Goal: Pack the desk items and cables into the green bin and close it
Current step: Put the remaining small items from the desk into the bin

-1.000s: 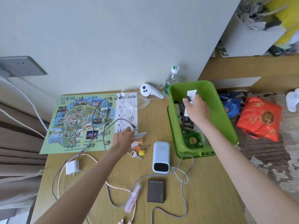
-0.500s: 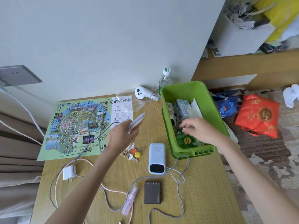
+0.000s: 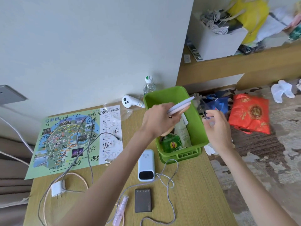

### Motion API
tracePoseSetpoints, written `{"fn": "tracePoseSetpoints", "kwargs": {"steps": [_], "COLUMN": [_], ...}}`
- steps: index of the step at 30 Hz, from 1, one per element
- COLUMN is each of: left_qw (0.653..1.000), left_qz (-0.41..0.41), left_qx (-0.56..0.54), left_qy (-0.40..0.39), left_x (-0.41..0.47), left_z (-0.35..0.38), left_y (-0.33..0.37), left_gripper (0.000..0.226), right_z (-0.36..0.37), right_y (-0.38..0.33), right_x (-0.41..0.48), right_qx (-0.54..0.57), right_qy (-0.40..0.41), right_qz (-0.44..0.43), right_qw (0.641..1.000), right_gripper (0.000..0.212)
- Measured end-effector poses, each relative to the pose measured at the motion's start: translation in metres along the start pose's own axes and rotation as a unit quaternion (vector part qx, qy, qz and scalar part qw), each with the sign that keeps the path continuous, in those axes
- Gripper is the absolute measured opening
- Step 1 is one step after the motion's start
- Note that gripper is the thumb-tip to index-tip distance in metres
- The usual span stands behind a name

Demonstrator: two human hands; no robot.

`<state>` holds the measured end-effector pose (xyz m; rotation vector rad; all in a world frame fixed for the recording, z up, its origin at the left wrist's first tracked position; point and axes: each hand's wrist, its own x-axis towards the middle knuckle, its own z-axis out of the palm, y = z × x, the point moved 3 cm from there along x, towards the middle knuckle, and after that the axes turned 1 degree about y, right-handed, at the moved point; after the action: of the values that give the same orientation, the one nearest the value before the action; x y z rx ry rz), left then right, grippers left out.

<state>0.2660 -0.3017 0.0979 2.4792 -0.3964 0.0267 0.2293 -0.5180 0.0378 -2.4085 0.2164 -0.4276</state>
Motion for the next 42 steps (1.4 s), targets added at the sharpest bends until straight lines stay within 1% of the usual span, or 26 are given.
{"fn": "tracePoseSetpoints", "kwargs": {"steps": [3,5,7,10,12,13,15,17,18,20,21,22,23,25,29,31,34,37,39,42], "left_qw": [0.994,0.985,0.979,0.984,0.981,0.971,0.933,0.890,0.883,0.900,0.907,0.914,0.923,0.943,0.966,0.973,0.971,0.960,0.959,0.965], "left_qz": [0.027,0.027,0.014,-0.042,-0.118,-0.168,-0.259,-0.312,-0.322,-0.310,-0.302,-0.293,-0.278,-0.231,-0.171,-0.147,-0.144,-0.178,-0.202,-0.222], "left_qx": [0.050,0.067,0.069,0.024,-0.067,-0.124,-0.237,-0.328,-0.334,-0.277,-0.248,-0.229,-0.220,-0.213,-0.185,-0.179,-0.191,-0.216,-0.198,-0.124], "left_qy": [-0.090,-0.160,-0.191,-0.171,-0.135,-0.115,-0.074,-0.056,-0.070,-0.131,-0.158,-0.165,-0.150,-0.110,-0.054,-0.027,0.006,0.014,-0.005,-0.062], "left_x": [0.000,-0.004,-0.008,-0.006,0.001,0.007,0.019,0.032,0.037,0.042,0.042,0.040,0.039,0.034,0.009,-0.012,-0.051,-0.096,-0.129,-0.181], "left_z": [0.037,0.058,0.071,0.076,0.074,0.073,0.071,0.072,0.072,0.074,0.075,0.073,0.072,0.065,0.047,0.037,0.024,0.019,0.024,0.039], "left_y": [0.006,0.004,-0.001,-0.010,-0.012,-0.012,-0.007,0.001,0.005,0.009,0.010,0.010,0.007,0.003,-0.011,-0.019,-0.036,-0.058,-0.074,-0.093], "left_gripper": [0.022,0.029,0.032,0.022,0.020,0.023,0.024,0.017,0.014,0.014,0.018,0.028,0.033,0.013,0.025,0.026,0.020,0.019,0.020,0.020], "right_z": [0.005,0.007,0.009,0.009,0.009,0.009,0.009,0.009,0.008,0.007,0.006,0.005,0.005,0.005,0.006,0.006,0.004,0.001,0.002,0.009], "right_y": [0.014,0.018,0.020,0.020,0.019,0.018,0.018,0.018,0.017,0.016,0.014,0.013,0.012,0.009,0.006,0.002,-0.008,-0.021,-0.029,-0.041], "right_x": [-0.008,-0.012,-0.016,-0.019,-0.020,-0.020,-0.020,-0.021,-0.021,-0.022,-0.022,-0.022,-0.022,-0.022,-0.025,-0.030,-0.044,-0.066,-0.087,-0.126], "right_qx": [0.060,0.059,0.050,0.041,0.035,0.031,0.023,0.021,0.020,0.013,0.008,0.003,-0.003,-0.016,-0.033,-0.040,-0.079,-0.101,-0.090,-0.065], "right_qy": [-0.035,-0.042,-0.042,-0.039,-0.035,-0.035,-0.036,-0.039,-0.039,-0.040,-0.041,-0.042,-0.042,-0.042,-0.052,-0.051,-0.033,-0.003,0.010,0.007], "right_qz": [0.011,-0.002,-0.012,-0.020,-0.026,-0.028,-0.028,-0.022,-0.020,-0.019,-0.021,-0.023,-0.024,-0.027,-0.018,-0.019,-0.052,-0.103,-0.126,-0.163], "right_qw": [0.998,0.997,0.998,0.998,0.998,0.999,0.999,0.999,0.999,0.999,0.999,0.999,0.999,0.999,0.998,0.998,0.995,0.990,0.988,0.984], "right_gripper": [0.021,0.020,0.021,0.023,0.023,0.023,0.024,0.025,0.025,0.025,0.025,0.024,0.024,0.024,0.028,0.031,0.036,0.031,0.028,0.030]}}
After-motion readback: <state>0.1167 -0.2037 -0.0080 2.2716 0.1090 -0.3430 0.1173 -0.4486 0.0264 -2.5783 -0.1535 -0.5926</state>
